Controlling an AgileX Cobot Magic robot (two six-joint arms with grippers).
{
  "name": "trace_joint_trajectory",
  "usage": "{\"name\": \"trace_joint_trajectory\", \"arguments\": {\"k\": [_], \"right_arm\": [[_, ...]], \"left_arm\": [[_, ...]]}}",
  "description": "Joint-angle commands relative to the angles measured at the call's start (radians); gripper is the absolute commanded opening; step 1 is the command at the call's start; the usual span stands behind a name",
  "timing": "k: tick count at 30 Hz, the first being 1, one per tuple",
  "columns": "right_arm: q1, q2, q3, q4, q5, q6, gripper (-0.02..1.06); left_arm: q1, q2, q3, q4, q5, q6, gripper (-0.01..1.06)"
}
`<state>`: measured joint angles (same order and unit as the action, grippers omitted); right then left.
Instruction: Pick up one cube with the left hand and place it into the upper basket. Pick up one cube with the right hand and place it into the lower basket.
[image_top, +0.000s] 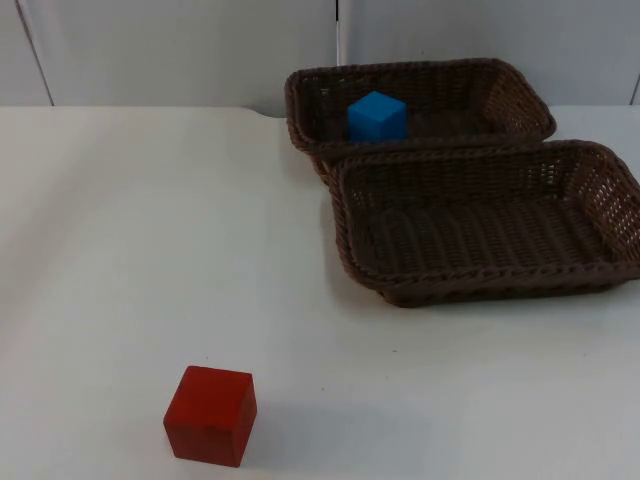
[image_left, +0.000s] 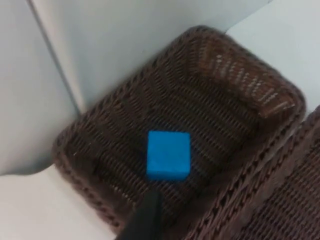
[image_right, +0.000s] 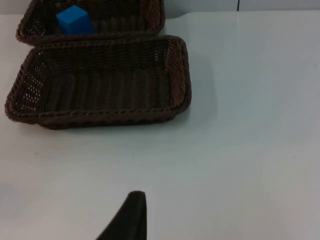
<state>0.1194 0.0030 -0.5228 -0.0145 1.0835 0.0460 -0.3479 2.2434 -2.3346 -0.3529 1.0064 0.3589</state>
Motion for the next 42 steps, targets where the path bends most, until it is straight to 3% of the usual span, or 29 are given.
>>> {"name": "trace_joint_trajectory", "arguments": {"k": [1, 10, 15, 21, 26, 32, 35, 42], "right_arm": [[-0.007, -0.003, 0.007, -0.003, -0.006, -0.005, 1.05], [-0.007, -0.003, 0.007, -0.003, -0.006, -0.005, 1.05], [-0.007, -0.003, 0.007, -0.003, -0.006, -0.005, 1.05], [-0.007, -0.003, 0.007, -0.003, -0.006, -0.005, 1.05], [-0.007, -0.003, 0.007, -0.003, -0.006, -0.005, 1.05], [-0.007, -0.003, 0.007, -0.003, -0.006, -0.005, 1.05], [-0.007, -0.003, 0.007, -0.003, -0.006, -0.005, 1.05], [-0.007, -0.003, 0.007, -0.003, -0.006, -0.005, 1.05]], "left_arm": [[0.011, -0.011, 0.004, 0.029, 0.007, -0.027, 0.92], [0.024, -0.048, 0.010, 0.028, 0.057, -0.017, 0.92], [0.024, -0.134, 0.112, -0.014, 0.030, 0.018, 0.92], [0.024, -0.280, 0.319, -0.011, -0.041, 0.032, 0.92], [0.024, -0.461, 0.573, -0.011, -0.185, 0.032, 0.92], [0.024, -0.617, 0.800, -0.001, -0.268, 0.056, 0.92], [0.024, -0.763, 1.005, 0.010, -0.373, 0.056, 0.92], [0.024, -0.956, 1.240, 0.012, -0.450, 0.052, 0.92]]}}
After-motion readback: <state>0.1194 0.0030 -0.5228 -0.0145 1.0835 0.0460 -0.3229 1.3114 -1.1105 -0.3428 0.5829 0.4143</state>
